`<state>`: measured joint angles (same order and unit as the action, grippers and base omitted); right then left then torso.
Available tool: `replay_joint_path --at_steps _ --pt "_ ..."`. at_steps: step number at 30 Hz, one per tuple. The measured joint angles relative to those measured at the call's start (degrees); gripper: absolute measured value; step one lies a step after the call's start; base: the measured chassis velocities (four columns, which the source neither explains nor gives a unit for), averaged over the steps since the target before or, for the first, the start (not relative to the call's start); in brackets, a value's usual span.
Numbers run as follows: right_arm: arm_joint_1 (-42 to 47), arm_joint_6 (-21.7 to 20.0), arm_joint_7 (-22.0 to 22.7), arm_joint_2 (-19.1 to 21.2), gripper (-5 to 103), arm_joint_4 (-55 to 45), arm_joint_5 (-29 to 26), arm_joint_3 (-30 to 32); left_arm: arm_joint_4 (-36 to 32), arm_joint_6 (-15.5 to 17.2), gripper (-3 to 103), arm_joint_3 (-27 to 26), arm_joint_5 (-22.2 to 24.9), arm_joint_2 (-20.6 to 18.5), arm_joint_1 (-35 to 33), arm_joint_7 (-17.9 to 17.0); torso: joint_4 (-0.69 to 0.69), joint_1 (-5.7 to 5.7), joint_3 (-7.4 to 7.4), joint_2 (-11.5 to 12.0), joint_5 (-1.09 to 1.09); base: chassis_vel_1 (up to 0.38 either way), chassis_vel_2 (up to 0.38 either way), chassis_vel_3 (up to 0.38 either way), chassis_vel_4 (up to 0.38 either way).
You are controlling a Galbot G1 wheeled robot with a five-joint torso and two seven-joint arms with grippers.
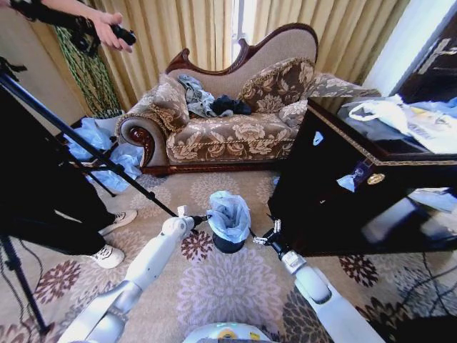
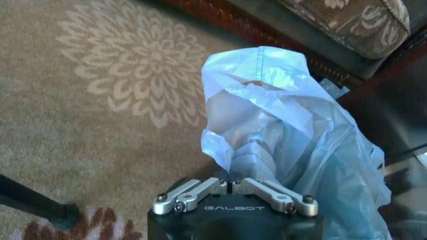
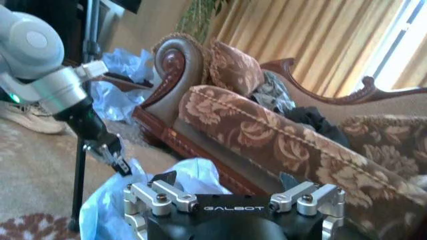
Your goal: Place a garbage bag over the trash bin.
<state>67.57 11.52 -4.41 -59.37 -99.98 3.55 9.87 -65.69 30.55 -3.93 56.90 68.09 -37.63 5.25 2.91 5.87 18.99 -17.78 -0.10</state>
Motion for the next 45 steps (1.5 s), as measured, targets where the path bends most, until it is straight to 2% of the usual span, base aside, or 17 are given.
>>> replay_joint_path --at_steps 3,5,10,13,16,20,23,24,26,28,30,33,36,39,40,43,45 --pt "-1.4 0.0 -0.1 0.0 100 0.0 0.0 -1.4 -0.9 0.1 -3 -0.2 0.0 -0.3 -0.5 -0.2 0.01 0.0 0.0 0.0 0.0 0.0 0.0 0.0 0.0" --pt "-3.2 -0.2 -0.5 0.1 100 0.0 -0.1 -3.1 -1.5 0.3 7 -0.4 -0.2 -0.6 -1.0 -0.5 0.0 0.0 0.0 0.0 0.01 0.0 0.0 0.0 0.0" --pt "-5.5 -0.5 -0.6 0.2 100 0.1 -0.4 -5.0 -1.6 0.2 24 -0.9 -1.0 -1.2 -1.7 -0.7 0.0 0.0 0.0 0.0 -0.01 0.0 0.0 0.0 0.0" --pt "-7.0 -0.6 -0.5 0.3 100 0.6 -0.4 -6.2 -1.9 0.0 29 -1.2 -1.9 -2.1 -2.7 -0.4 0.01 0.0 0.0 0.0 0.0 0.0 0.0 0.0 0.0" --pt "-9.5 -0.6 -0.6 -0.7 100 1.9 0.0 -8.0 -3.9 -0.5 45 -2.2 -2.2 -4.4 -5.8 0.0 -0.01 0.0 0.0 0.0 0.0 0.0 0.0 0.0 0.0" --pt "-9.9 -0.7 -0.6 -1.1 100 2.0 0.2 -8.9 -5.5 -0.8 56 -2.9 -2.1 -5.7 -7.5 0.1 -0.02 0.0 0.0 0.0 -0.01 0.0 0.0 0.0 0.0" --pt "-10.1 -1.1 -0.4 -1.3 100 2.0 0.1 -9.6 -9.1 -0.8 72 -4.6 -1.4 -7.8 -9.9 -0.1 0.02 0.0 0.0 0.0 -0.03 0.0 0.0 0.0 0.0" --pt "-10.1 -1.1 -0.4 -1.3 100 2.0 0.1 -9.6 -9.1 -0.8 72 -4.6 -1.4 -7.8 -9.9 -0.1 0.02 0.0 0.0 0.0 -0.03 0.0 0.0 0.0 0.0" --pt "-11.3 -1.4 -0.2 -1.7 100 2.3 0.1 -10.3 -13.5 -0.8 83 -7.7 -0.9 -9.6 -12.6 -0.7 0.01 -0.01 0.0 0.0 0.02 0.0 0.0 0.0 0.0" --pt "-12.3 -1.6 -0.3 -1.8 100 2.7 0.1 -10.9 -16.5 -0.9 83 -9.4 -0.7 -10.7 -14.1 -0.9 0.0 0.0 0.0 0.0 -0.03 0.0 0.0 0.0 0.0" --pt "-15.2 -2.6 -0.9 -2.0 100 3.7 0.0 -12.5 -22.0 -1.7 93 -11.3 -0.7 -12.3 -15.6 -1.4 -0.03 -0.01 -0.01 0.0 0.05 0.0 0.0 0.0 0.0" --pt "-18.4 -4.7 -2.1 -2.1 100 4.6 -0.5 -14.2 -24.9 -2.7 102 -11.3 -2.8 -13.0 -15.1 -1.3 -0.02 -0.02 -0.01 0.0 -0.01 0.0 0.0 0.0 0.0" --pt "-22.4 -7.0 -4.2 -1.8 102 5.9 -1.4 -16.7 -26.8 -2.8 97 -11.2 -3.8 -13.0 -13.9 -1.4 0.02 -0.01 -0.01 0.0 0.03 0.0 0.0 0.0 0.0" --pt "-29.3 -13.1 -7.7 -1.5 93 8.0 -2.9 -21.2 -30.1 -3.9 96 -12.1 -5.8 -12.3 -14.4 -2.1 0.02 -0.01 0.0 0.0 -0.03 0.0 0.0 0.0 0.0" --pt "-29.3 -13.1 -7.7 -1.5 93 8.0 -2.9 -21.2 -30.1 -3.9 96 -12.1 -5.8 -12.3 -14.4 -2.1 0.02 -0.01 0.0 0.0 -0.03 0.0 0.0 0.0 0.0" --pt "-32.9 -15.3 -10.2 -1.6 85 10.8 -2.8 -23.5 -32.2 -6.3 96 -13.7 -8.0 -12.5 -15.9 -1.5 0.01 -0.01 -0.01 0.0 -0.02 0.0 0.0 0.0 0.0" --pt "-37.3 -18.8 -12.6 -2.7 73 13.8 -2.7 -27.4 -36.0 -11.5 94 -17.8 -11.1 -13.9 -19.4 -1.2 0.01 0.0 0.01 0.0 0.01 0.0 0.0 0.0 0.0"
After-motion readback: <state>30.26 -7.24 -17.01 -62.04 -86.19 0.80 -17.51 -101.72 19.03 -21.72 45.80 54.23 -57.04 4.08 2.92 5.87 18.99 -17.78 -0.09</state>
